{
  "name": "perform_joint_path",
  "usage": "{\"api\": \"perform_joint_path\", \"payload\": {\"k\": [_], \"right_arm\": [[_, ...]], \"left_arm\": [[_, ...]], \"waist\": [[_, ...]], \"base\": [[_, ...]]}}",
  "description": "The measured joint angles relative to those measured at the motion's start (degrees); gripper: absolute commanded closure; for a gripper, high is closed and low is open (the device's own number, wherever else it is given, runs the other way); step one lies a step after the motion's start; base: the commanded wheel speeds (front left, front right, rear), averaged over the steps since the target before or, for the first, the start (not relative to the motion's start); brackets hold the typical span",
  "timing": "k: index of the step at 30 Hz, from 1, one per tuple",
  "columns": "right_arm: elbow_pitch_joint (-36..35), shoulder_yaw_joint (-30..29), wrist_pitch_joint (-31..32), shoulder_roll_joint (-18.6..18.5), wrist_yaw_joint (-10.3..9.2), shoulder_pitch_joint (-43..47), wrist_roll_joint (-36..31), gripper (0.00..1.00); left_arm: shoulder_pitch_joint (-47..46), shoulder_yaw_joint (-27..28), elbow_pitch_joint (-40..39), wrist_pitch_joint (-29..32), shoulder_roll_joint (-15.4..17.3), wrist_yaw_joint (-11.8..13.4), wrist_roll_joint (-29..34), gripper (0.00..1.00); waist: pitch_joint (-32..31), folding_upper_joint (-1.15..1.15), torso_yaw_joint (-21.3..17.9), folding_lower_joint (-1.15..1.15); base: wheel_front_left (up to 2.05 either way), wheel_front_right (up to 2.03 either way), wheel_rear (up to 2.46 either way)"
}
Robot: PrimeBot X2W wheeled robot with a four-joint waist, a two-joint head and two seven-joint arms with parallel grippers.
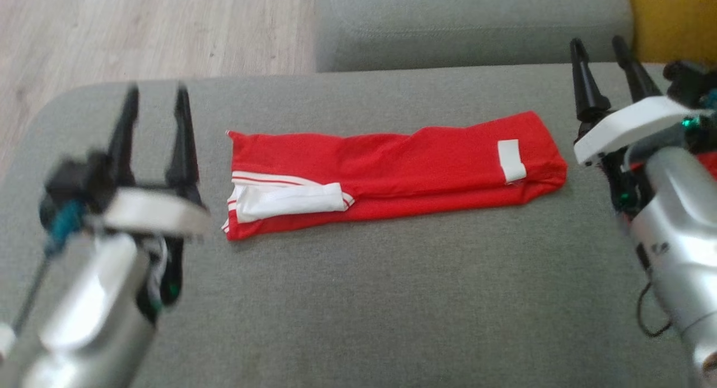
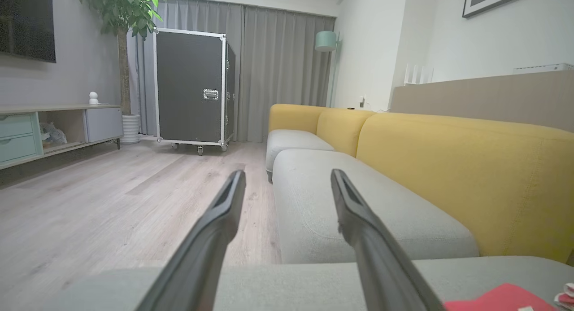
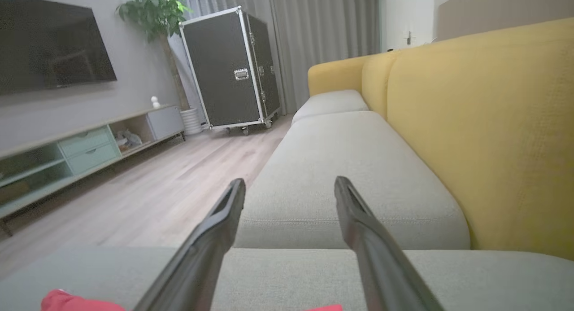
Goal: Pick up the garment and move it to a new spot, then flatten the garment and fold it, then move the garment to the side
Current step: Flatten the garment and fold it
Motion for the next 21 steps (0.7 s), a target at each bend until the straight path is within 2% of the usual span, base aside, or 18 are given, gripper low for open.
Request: {"api": "perform_joint_path", "payload": {"k": [5,8,9,11,14,21], "right_arm": [[-10.5,-16.5,-0.1,6.1,0.0,9.6,-11.1,0.0],[-15.7,-23.9,-0.1,12.1,0.0,19.5,-17.2,0.0],[-15.7,-23.9,-0.1,12.1,0.0,19.5,-17.2,0.0],[-17.2,-25.4,-0.1,14.5,0.0,26.1,-19.4,0.0],[-17.3,-24.6,-0.1,14.7,0.0,31.6,-21.2,0.0],[-18.9,-23.3,-0.1,14.8,0.0,29.9,-19.9,0.0]], "left_arm": [[12.7,6.9,-3.3,0.0,-4.2,0.8,6.7,0.0],[17.6,10.5,-3.9,0.0,-7.6,0.7,10.0,0.0],[17.6,10.5,-3.9,0.0,-7.6,0.7,10.0,0.0],[20.7,13.6,-4.1,0.0,-9.8,-0.2,11.5,0.0],[24.4,17.4,-4.1,0.0,-12.4,-2.4,13.5,0.0],[26.1,21.6,-3.0,0.0,-15.2,-7.7,18.8,0.0]], "waist": [[-1.2,0.0,-1.5,0.0],[-2.0,0.0,-2.0,0.0],[-2.0,0.0,-2.0,0.0],[-2.1,0.0,-2.3,0.0],[-2.0,0.0,-2.6,0.0],[-1.0,0.0,-1.7,0.01]], "base": [[0.0,0.0,0.0],[0.0,0.0,0.0],[0.0,0.0,0.0],[0.0,0.0,0.0],[0.0,0.0,0.0],[0.0,0.0,0.0]]}}
